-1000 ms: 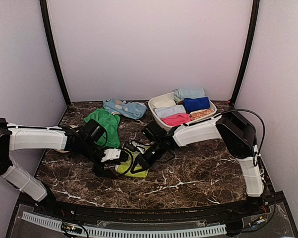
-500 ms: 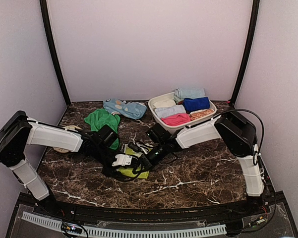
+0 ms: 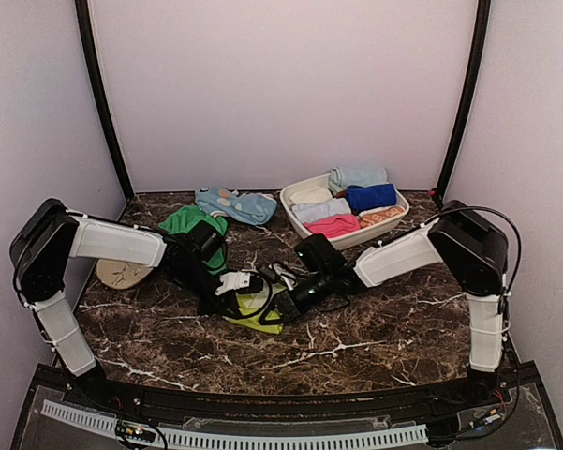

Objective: Roll the towels
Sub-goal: Roll the towel at the center of the board.

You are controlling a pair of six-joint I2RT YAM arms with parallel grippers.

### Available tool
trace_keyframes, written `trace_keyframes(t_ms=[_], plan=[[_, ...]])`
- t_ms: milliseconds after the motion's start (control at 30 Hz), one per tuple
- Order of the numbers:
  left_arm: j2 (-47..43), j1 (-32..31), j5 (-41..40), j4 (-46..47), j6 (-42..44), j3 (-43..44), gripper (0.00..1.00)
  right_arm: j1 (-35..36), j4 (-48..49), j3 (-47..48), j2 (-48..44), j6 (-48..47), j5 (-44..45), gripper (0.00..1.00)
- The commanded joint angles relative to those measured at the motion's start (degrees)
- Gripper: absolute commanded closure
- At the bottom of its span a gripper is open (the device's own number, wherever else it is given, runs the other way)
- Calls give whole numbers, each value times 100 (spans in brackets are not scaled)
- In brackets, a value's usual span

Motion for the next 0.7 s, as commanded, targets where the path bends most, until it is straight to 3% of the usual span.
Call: trace_keyframes(t_ms=[0,33,200,467,667], plan=[[370,376,920,-1165,-337,463,100,-74,884,-682,-825,46,743,57],[510,378,1064,-1402,-320,550,100,-77,974,-817,-1004,-64,1062,49],[948,378,1556,-2291,-156,870,100,-6,908,-1400,-1930,-994,2299,41],[1307,378,1955,-3626,86,1323,100,1277,73,-2056,-3379,-3101,4034,42],[1858,378,2065,-4234,-31,1695,100,2599,-182,-2065,-3241,-4065,5531,43]])
